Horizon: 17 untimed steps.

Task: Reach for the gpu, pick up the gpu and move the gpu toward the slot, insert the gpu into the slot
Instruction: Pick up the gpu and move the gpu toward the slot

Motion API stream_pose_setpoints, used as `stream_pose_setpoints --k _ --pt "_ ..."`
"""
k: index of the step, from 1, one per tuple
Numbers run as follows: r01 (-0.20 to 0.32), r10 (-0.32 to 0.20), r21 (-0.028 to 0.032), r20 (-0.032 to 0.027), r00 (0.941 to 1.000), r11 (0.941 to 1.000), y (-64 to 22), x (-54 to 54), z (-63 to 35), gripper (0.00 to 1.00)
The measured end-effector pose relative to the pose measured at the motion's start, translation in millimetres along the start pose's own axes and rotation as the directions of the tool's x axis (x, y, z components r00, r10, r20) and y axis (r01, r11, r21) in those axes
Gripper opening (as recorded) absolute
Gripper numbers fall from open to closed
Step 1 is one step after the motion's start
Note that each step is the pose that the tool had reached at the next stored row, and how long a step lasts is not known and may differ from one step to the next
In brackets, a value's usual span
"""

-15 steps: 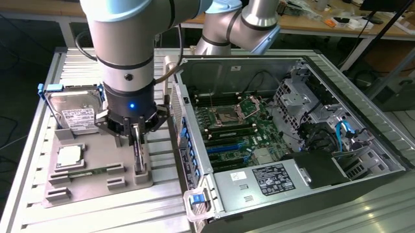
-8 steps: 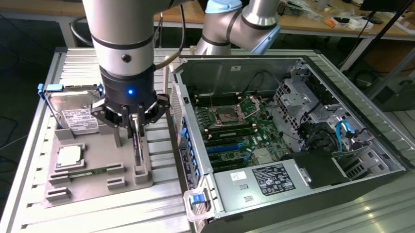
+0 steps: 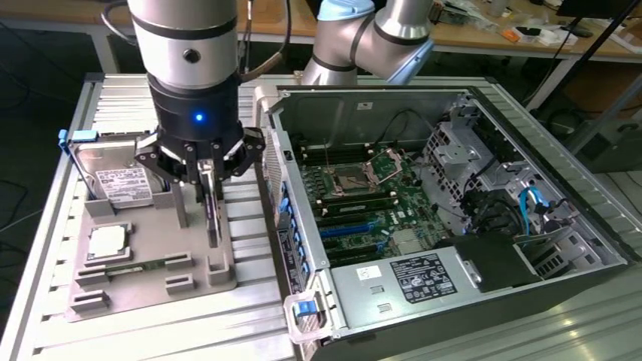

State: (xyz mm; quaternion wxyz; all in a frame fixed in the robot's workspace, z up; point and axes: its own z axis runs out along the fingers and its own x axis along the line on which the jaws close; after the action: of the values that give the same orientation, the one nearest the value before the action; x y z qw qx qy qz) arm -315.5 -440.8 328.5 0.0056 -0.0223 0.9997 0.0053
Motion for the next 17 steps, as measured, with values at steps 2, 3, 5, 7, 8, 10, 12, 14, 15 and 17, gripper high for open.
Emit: stream_pose_setpoints --k 2,3,5,7,8,10,12,14,15,17 --pt "0.0 0.0 0.0021 0.0012 1.0 1.0 0.1 -0.1 -6.7 0.27" --pt "0.0 0.0 0.004 0.0022 1.0 1.0 0.2 -0.1 -10.3 0.27" --pt "0.0 0.0 0.0083 0.0035 1.0 1.0 0.3 -0.2 -17.5 0.27" --pt "0.0 0.0 0.012 0.0046 1.0 0.9999 0.4 -0.3 -25.0 0.27" --pt "0.0 0.0 0.0139 0.0053 1.0 0.9999 0.5 -0.3 -29.3 0.27" --pt "0.0 0.0 0.0175 0.0062 1.0 0.9998 0.7 -0.4 -37.3 0.27" --pt "0.0 0.0 0.0209 0.0067 1.0 0.9998 0.8 -0.5 -45.8 0.27" --pt "0.0 0.0 0.0246 0.0071 1.0 0.9997 1.0 -0.6 -54.1 0.27" --pt "0.0 0.0 0.026 0.0073 1.0 0.9997 1.0 -0.7 -58.0 0.27" --pt "0.0 0.0 0.0288 0.008 1.0 0.9996 1.2 -0.8 -66.1 0.27"
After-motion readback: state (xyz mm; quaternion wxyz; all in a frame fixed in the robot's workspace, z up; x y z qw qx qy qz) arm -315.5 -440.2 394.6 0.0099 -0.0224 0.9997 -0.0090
